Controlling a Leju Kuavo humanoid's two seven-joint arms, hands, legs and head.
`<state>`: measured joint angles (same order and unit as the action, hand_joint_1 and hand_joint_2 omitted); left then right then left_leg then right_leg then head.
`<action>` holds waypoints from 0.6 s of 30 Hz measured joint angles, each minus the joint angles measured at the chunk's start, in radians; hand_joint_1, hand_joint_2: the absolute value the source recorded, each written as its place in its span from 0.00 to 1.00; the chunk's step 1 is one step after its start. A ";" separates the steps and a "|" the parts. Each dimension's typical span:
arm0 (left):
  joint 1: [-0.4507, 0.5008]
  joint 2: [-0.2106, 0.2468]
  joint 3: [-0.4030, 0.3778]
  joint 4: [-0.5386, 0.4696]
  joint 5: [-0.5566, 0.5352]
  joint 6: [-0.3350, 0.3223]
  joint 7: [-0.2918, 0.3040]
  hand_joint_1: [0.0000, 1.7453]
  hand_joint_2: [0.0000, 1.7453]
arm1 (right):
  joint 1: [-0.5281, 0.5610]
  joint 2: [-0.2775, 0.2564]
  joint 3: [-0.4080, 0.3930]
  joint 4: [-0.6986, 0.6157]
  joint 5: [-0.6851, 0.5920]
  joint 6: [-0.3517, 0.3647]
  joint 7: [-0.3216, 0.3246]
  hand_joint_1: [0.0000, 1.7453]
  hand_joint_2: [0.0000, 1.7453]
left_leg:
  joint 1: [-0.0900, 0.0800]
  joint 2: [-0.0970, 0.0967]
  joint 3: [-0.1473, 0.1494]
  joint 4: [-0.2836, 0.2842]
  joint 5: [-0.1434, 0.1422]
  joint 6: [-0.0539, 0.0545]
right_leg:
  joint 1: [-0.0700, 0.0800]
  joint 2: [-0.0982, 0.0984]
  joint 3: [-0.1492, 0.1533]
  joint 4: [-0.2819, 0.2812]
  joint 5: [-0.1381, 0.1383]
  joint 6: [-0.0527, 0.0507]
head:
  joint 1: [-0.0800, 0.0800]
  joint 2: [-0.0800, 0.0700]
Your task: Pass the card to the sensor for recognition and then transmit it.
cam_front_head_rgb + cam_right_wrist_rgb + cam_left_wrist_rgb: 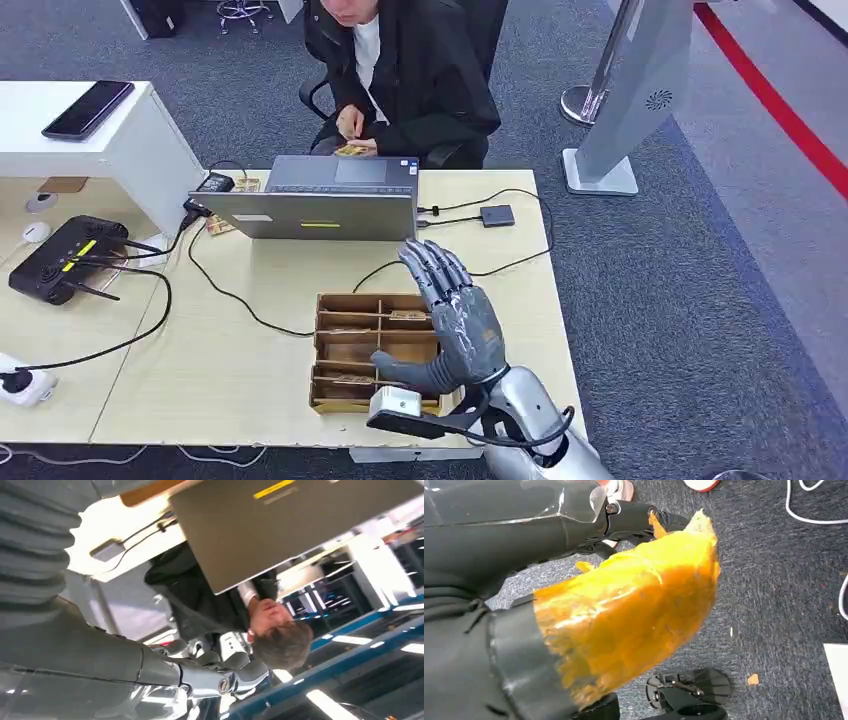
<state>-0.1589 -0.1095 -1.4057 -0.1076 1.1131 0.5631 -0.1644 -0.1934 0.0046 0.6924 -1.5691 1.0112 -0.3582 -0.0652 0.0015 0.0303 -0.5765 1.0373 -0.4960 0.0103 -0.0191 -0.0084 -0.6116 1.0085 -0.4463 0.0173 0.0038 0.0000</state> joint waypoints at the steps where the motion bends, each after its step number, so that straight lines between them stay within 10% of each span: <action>1: -0.002 0.000 -0.002 0.000 0.000 -0.001 0.002 0.00 0.00 | -0.004 0.000 0.000 0.008 0.017 -0.002 0.012 0.00 1.00 | 0.000 0.000 0.000 0.000 0.000 0.000 | 0.000 0.000 0.000 0.000 0.000 0.000 | 0.000 0.000; 18: -0.008 -0.001 -0.040 0.000 -0.003 -0.014 0.019 0.00 0.00 | -0.028 0.009 0.000 0.106 0.127 -0.004 0.090 0.00 1.00 | 0.000 0.000 0.000 0.000 0.000 0.000 | 0.000 0.000 0.000 0.000 0.000 0.000 | 0.000 0.000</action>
<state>-0.1671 -0.1102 -1.4458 -0.1076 1.1101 0.5489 -0.1450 -0.2213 0.0137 0.6928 -1.4629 1.1380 -0.3624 0.0248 0.0015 0.0303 -0.5765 1.0374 -0.4959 0.0103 -0.0190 -0.0084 -0.6116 1.0086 -0.4463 0.0173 0.0038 0.0000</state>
